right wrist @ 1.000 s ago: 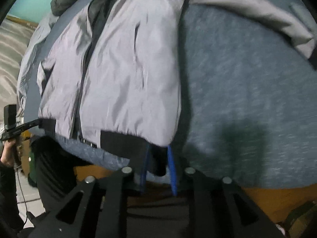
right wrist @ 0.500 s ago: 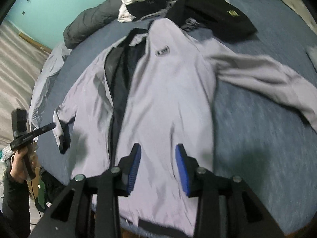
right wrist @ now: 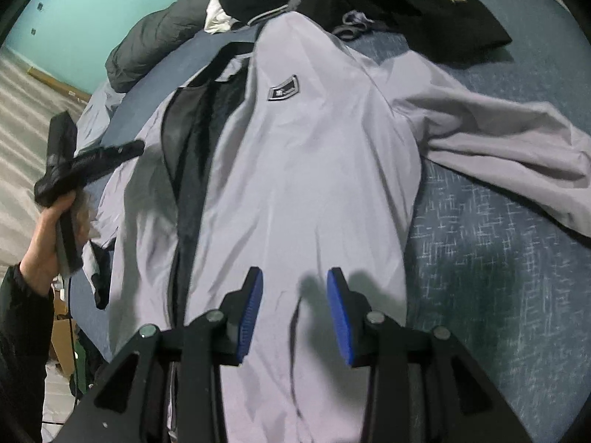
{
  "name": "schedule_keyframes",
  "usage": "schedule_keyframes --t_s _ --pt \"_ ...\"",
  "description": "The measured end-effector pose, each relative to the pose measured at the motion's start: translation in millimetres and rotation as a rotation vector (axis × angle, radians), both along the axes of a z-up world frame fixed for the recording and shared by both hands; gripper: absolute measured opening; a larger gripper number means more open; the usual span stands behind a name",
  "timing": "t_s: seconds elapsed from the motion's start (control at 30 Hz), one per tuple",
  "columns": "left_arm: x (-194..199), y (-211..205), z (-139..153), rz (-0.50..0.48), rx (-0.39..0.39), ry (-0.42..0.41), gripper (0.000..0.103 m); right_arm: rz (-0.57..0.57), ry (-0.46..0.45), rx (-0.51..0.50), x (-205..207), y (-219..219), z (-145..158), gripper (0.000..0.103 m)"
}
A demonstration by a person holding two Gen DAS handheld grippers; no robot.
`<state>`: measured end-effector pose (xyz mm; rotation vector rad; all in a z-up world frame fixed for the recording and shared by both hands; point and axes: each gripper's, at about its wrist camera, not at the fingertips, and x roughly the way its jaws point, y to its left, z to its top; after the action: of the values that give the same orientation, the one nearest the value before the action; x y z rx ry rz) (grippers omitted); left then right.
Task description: Fold clothes
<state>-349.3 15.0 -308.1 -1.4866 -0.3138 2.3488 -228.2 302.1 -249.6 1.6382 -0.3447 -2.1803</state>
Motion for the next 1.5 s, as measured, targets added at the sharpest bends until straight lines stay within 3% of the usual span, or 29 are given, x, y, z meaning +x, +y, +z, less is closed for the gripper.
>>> schedule_keyframes --t_s 0.2,0.3,0.37,0.57,0.7,0.8,0.87,0.97,1.03,1.3,1.4,1.5 --pt "-37 16 -17 -0.003 -0.044 0.005 0.028 -0.001 -0.024 -0.028 -9 8 -13 0.036" --pt "-42 27 -21 -0.033 -0.050 0.009 0.009 0.004 -0.034 -0.028 -9 8 -16 0.036" --pt "-46 36 -22 -0.053 -0.042 0.006 0.007 0.007 -0.035 -0.038 -8 10 -17 0.036" --pt "-59 59 -20 -0.082 0.018 0.004 0.005 -0.016 -0.044 -0.058 -5 19 -20 0.036" --pt "-73 61 -18 -0.049 0.080 0.005 0.004 -0.024 -0.039 -0.061 -5 23 -17 0.036" --pt "-79 64 -39 -0.070 0.144 -0.099 0.011 -0.021 -0.039 -0.055 -7 22 -15 0.036" --pt "-76 55 -44 -0.053 0.194 -0.106 0.013 -0.017 -0.039 -0.055 -11 18 -15 0.036" --pt "-65 30 -31 -0.001 0.243 -0.060 0.018 -0.010 -0.027 -0.070 -18 8 -11 0.036" --pt "-52 16 -16 -0.001 0.232 -0.008 0.031 -0.001 -0.017 -0.070 -24 -1 -8 0.036" --pt "34 -41 12 0.010 0.197 0.104 0.032 0.022 0.031 -0.047 -62 -53 2 0.036" --pt "61 -57 4 0.021 0.172 0.115 0.032 0.020 0.043 -0.026 -81 -76 0 0.051" --pt "88 -69 -2 0.035 0.146 0.137 0.032 0.035 0.053 0.007 -95 -98 -4 0.052"
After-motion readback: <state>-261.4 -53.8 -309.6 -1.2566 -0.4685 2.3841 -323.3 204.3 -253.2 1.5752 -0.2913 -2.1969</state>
